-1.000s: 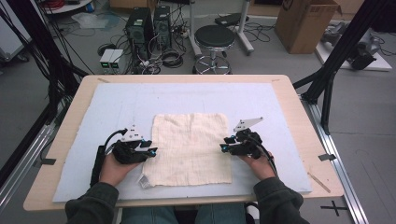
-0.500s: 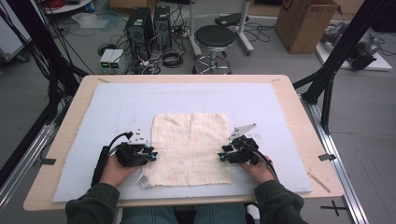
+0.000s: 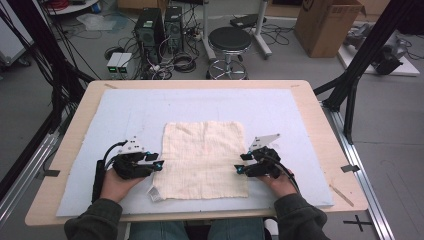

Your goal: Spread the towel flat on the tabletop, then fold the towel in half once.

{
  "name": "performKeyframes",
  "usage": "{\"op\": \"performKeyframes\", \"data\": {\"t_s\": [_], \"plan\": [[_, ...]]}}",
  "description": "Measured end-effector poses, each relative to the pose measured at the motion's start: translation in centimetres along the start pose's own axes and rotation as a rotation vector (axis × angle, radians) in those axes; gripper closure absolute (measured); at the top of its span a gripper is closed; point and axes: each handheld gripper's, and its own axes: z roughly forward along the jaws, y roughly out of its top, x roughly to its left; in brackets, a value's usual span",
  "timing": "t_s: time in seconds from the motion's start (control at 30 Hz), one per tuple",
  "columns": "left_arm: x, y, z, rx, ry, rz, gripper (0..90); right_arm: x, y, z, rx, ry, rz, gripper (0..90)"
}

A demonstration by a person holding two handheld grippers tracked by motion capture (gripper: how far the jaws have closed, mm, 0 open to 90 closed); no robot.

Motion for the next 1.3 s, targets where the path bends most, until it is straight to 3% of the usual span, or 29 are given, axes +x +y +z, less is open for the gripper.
{"op": "performKeyframes", "data": {"t_s": [0.13, 0.33, 0.53, 1.3], "plan": [[-0.2, 0.0, -0.3, -0.012, -0.01, 0.0, 56.2, -0.4, 0.3, -1.2, -0.099, -0.008, 0.027, 42.8], [-0.3, 0.1, -0.7, -0.042, -0.014, -0.013, 50.8, -0.7, 0.5, -2.3, -0.185, -0.06, 0.034, 35.7], [-0.4, 0.2, -0.9, -0.067, 0.007, -0.022, 41.5, -0.8, 0.4, -2.5, -0.197, -0.055, 0.061, 29.7], [-0.8, 0.3, -1.1, -0.073, 0.019, -0.01, 40.5, -0.4, 0.7, -2.4, -0.201, -0.041, 0.058, 26.9]]}}
